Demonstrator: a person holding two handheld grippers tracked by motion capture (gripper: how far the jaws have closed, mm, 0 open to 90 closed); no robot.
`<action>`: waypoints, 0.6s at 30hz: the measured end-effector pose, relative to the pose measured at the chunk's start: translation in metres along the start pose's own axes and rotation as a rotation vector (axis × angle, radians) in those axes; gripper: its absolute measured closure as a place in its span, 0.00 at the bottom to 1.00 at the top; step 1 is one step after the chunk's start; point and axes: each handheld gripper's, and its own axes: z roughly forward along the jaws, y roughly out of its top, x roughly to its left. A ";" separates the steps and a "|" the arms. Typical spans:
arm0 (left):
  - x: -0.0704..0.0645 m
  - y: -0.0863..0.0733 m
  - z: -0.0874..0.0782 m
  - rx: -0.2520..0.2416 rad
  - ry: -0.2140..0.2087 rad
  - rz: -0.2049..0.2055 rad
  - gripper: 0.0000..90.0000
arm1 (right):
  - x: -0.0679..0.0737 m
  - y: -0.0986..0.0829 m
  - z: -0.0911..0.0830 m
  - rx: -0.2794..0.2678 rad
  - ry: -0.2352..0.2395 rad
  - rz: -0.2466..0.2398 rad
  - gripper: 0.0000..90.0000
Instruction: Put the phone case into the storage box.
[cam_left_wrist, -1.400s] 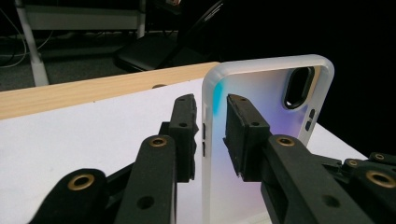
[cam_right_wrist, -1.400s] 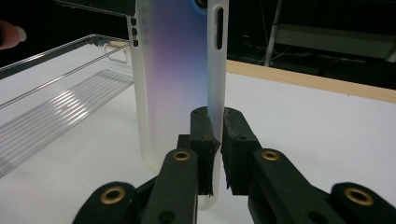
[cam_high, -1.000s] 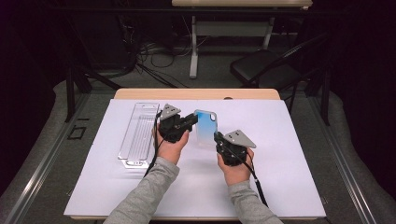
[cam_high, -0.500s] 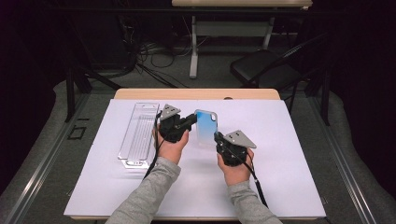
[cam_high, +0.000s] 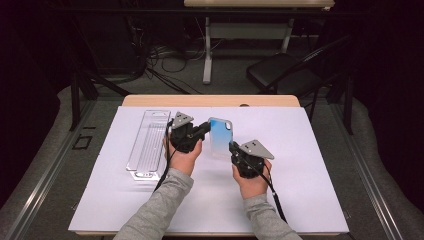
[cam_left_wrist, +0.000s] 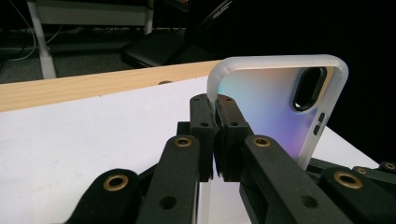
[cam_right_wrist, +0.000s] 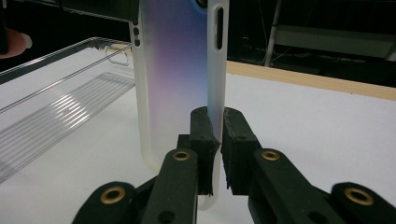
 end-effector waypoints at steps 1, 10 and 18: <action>0.000 0.000 0.000 -0.002 0.001 0.003 0.98 | 0.000 0.000 0.000 -0.001 0.000 0.000 0.93; -0.003 0.000 0.003 -0.006 0.032 0.003 0.98 | 0.000 0.000 0.002 -0.003 -0.009 0.016 0.93; -0.007 0.001 0.007 0.000 0.064 -0.014 0.98 | 0.000 -0.001 0.003 -0.003 -0.019 0.021 0.93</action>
